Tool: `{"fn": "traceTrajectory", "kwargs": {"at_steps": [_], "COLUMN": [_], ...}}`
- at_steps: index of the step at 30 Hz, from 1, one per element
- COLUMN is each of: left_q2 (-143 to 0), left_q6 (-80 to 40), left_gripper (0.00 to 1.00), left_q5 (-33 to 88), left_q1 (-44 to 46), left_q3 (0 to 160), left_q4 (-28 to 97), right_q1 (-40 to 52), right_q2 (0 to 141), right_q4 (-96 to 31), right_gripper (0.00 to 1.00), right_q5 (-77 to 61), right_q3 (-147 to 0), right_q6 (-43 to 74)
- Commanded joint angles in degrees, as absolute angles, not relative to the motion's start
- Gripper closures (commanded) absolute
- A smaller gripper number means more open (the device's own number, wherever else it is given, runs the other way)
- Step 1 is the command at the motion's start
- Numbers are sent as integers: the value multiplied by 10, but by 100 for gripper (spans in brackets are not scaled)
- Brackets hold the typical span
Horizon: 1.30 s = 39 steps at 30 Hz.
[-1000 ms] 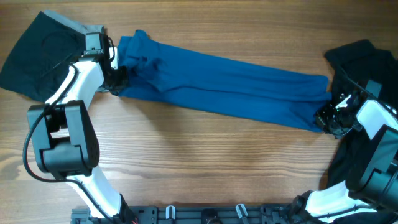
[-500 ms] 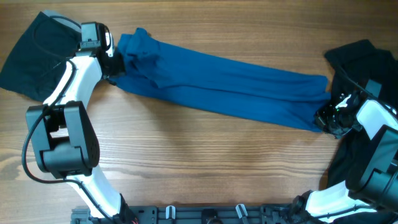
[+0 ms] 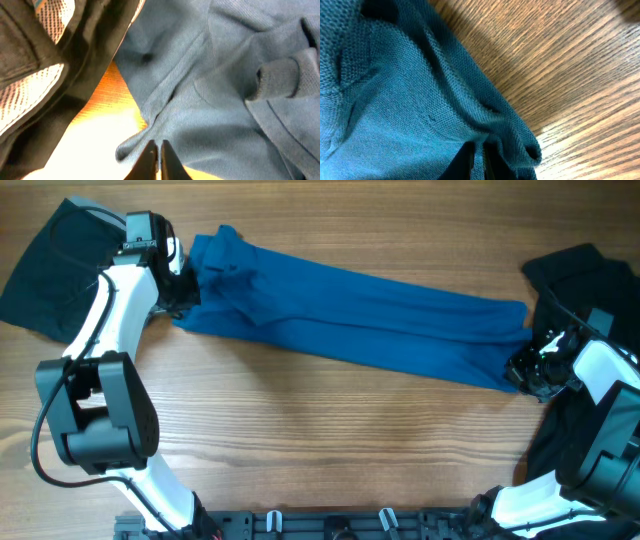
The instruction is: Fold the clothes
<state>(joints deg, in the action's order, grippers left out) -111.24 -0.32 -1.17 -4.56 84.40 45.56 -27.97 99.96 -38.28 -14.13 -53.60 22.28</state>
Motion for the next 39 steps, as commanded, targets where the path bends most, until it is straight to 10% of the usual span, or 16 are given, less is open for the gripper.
{"fn": "traceTrajectory", "kwargs": {"at_steps": [1, 12, 17, 23, 30, 36, 39], "left_q2": [-1123, -1267, -1206, -1087, -1076, -1076, -1076], "left_q6": [-4, -56, -56, -56, -54, -54, -54], "left_gripper": [96, 88, 54, 49, 48, 49, 49], "left_q5": [11, 51, 44, 45, 67, 79, 80], "left_q1": [-46, -46, -46, -46, -46, -46, -46], "left_q3": [850, 865, 966, 994, 994, 994, 994], "left_q4": [474, 293, 448, 572, 616, 620, 620], "right_q1": [-280, -280, -280, -281, -286, -304, -309], "right_q2": [1014, 1014, 958, 909, 1021, 1086, 1112], "right_q4": [-385, -386, -435, -396, -267, -277, -267], "right_gripper": [89, 85, 58, 24, 30, 12, 27], "right_q5": [-115, -115, -115, -69, -210, -232, -324], "right_q3": [-528, -528, -556, -568, -568, -567, -567], "right_q6": [225, 211, 173, 166, 92, 105, 63]}}
